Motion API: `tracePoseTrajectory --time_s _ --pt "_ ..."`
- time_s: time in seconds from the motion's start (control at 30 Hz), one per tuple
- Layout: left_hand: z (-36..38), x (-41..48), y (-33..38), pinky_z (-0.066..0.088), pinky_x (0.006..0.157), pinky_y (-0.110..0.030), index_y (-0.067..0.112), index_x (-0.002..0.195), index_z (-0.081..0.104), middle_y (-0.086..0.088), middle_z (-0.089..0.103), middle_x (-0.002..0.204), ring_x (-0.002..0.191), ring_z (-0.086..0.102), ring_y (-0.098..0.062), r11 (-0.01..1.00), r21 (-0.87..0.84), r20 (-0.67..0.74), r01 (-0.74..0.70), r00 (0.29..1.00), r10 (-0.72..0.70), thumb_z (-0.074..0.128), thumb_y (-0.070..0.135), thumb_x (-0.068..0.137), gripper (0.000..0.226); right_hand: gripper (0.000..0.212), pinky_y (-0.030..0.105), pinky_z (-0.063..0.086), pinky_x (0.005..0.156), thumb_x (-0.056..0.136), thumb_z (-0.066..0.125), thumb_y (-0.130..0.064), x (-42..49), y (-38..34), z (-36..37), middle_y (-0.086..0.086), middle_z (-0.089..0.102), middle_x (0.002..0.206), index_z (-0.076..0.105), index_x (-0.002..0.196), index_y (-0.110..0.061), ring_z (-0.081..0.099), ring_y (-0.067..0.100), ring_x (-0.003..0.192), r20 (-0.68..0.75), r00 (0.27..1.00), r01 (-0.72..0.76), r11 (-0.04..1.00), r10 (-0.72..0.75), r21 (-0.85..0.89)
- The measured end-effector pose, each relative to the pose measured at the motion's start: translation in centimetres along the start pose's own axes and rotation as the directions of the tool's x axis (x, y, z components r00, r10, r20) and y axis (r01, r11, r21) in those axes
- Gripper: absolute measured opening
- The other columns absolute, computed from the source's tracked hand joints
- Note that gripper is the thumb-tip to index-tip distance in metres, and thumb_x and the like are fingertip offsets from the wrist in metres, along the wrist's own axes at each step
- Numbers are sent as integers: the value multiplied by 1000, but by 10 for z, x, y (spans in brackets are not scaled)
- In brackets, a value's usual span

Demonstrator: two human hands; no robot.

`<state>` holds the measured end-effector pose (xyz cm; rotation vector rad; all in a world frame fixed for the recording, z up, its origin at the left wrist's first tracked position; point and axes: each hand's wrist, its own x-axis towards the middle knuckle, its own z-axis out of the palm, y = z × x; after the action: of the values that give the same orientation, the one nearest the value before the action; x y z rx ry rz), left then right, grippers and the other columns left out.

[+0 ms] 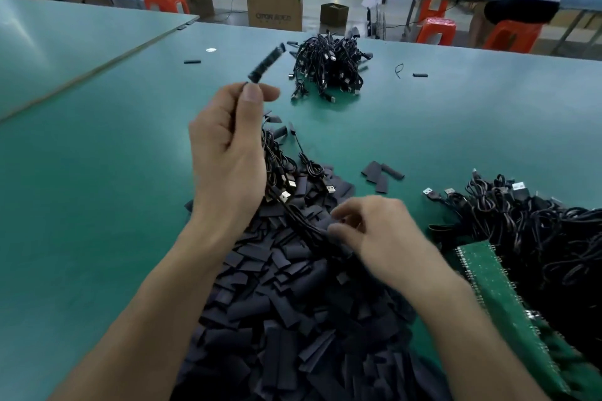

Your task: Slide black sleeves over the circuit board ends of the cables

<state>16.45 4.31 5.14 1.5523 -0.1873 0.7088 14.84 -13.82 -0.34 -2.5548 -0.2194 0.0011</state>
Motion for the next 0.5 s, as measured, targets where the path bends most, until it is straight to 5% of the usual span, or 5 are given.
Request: tracePoseTrajectory --time_s 0.1,0.23,0.3,0.43,0.5 --pt "-4 3 3 30 46 -47 25 102 60 2 38 60 51 32 -32 990 126 -26 -63 997 67 43 25 106 17 18 33 50 83 89 72 -42 -2 -2 14 -15 46 92 69 103 -31 55 13 93 29 1000 15 997 -13 -73" --pt "-6 3 2 28 43 -19 21 115 46 9 33 57 44 27 -7 983 156 65 -99 994 90 46 28 105 12 9 32 48 79 87 74 -33 -3 -1 13 -17 45 89 65 88 -34 52 10 87 -12 1000 28 999 -29 -38" --pt "-6 0 0 25 44 -21 25 117 45 8 29 54 45 25 -9 978 181 125 -103 989 81 48 27 105 13 13 31 51 79 88 74 -29 -2 -1 9 -18 53 85 62 83 -33 56 7 81 -23 1000 19 999 -18 26" --pt "-4 -1 -4 26 46 -18 34 93 55 7 37 54 48 31 -8 955 267 172 -128 982 83 54 22 104 16 20 10 46 64 90 72 -20 0 -5 -8 -12 68 74 61 80 -34 63 -2 70 -171 985 53 960 -5 276" --pt "-2 -2 -7 32 47 -18 39 87 55 5 50 59 51 40 -5 937 332 183 -110 982 50 56 25 102 21 18 16 51 68 91 71 -20 0 -8 -18 -10 72 73 64 88 -37 66 1 70 -268 963 119 914 -11 387"
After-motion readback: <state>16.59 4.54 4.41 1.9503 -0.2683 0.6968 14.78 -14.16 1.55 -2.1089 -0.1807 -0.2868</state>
